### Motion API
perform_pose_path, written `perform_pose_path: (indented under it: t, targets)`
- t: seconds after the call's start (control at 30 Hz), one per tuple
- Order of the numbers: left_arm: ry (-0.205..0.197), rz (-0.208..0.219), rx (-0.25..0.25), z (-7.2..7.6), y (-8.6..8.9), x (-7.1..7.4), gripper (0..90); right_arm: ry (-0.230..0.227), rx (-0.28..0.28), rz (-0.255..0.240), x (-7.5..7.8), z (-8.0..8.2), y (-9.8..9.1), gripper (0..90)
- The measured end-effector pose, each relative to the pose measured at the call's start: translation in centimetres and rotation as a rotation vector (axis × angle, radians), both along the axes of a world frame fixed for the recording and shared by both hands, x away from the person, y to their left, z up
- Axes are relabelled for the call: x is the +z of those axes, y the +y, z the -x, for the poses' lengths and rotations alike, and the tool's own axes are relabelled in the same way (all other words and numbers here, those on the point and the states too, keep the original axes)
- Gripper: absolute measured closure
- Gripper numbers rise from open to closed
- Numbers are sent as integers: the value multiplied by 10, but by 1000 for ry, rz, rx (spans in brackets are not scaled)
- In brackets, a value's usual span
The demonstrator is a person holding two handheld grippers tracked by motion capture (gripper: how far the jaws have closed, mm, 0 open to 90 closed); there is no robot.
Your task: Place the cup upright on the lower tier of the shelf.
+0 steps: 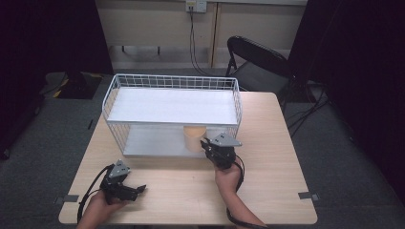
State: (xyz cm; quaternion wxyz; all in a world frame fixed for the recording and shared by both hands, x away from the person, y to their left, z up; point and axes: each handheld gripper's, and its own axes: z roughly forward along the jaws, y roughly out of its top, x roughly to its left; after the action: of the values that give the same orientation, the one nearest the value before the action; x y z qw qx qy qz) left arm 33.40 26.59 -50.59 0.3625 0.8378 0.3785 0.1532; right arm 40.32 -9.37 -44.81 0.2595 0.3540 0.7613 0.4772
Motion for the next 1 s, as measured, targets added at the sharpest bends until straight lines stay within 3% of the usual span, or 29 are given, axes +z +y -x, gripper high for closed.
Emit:
perform_pose_path:
  t: [0.57,1.0]
  targets:
    - [0,0,0,0,0,0,33,2,-38,1,-7,-7,4,802]
    - [0,-1,1,1,0,0,33,28,-62,1,-10,-13,4,801]
